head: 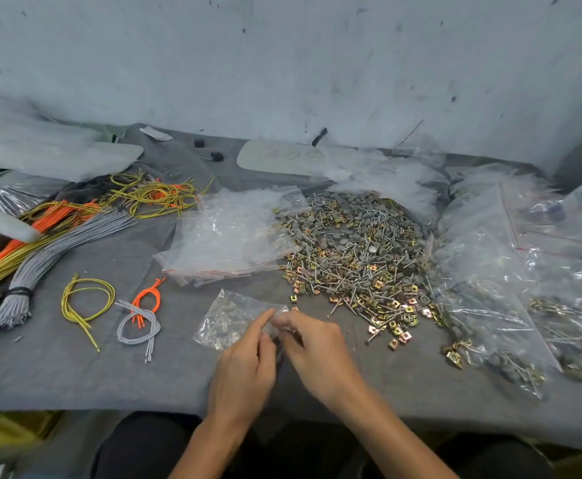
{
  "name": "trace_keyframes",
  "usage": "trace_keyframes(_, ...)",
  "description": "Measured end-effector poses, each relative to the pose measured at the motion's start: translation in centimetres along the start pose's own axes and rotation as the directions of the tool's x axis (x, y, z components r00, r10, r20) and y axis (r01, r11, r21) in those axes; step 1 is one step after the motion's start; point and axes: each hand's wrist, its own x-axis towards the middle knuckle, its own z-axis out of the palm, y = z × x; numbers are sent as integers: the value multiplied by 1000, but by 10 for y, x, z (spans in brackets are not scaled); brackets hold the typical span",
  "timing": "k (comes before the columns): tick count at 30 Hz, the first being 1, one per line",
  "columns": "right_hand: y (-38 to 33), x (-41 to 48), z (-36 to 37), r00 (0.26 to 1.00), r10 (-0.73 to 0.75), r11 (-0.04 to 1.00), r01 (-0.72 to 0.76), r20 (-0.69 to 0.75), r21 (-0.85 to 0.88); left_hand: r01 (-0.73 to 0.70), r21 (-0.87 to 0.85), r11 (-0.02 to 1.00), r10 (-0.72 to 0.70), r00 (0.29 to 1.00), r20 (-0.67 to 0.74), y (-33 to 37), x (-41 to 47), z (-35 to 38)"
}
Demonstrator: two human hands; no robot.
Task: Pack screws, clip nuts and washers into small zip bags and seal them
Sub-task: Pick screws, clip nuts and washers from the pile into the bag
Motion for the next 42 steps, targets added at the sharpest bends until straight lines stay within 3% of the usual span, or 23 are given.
trace_keyframes(12, 1, 1, 0, 990, -139, 988, 140, 28, -57, 31, -46, 998, -33, 999, -30, 2, 1, 0)
trace_keyframes(17, 10, -10, 1, 983, -179, 976, 172, -43, -132, 65, -120, 991, -78, 991, -112, 4, 6, 0)
trace_keyframes(21, 7, -10, -1, 980, -108, 934, 158, 167, -321, 83, -158, 984, -99, 991, -94, 1, 9, -1)
trace_keyframes(26, -4, -3, -8, 930, -127, 922, 238, 344, -304, 62, -251, 966, -68, 998, -15, 3, 15, -7)
trace_keyframes(30, 1, 1, -10, 909, -161, 922, 277, 385, -269, 77, -258, 963, -77, 997, 7, 2, 21, -12)
trace_keyframes(33, 9, 0, -13, 930, -238, 945, 288, 281, -152, 77, -228, 971, -85, 996, -25, 2, 20, -10)
trace_keyframes(36, 27, 7, -30, 974, -225, 969, 226, 22, -100, 68, -195, 978, -73, 997, -18, 0, 15, -3)
trace_keyframes(39, 57, 33, -69, 988, -95, 966, 62, -124, -252, 37, -142, 989, -43, 998, -37, -1, 10, 1)
trace_keyframes(42, 87, 57, -109, 987, 36, 906, -97, -155, -412, 24, -127, 992, -32, 998, -60, 0, 8, 3)
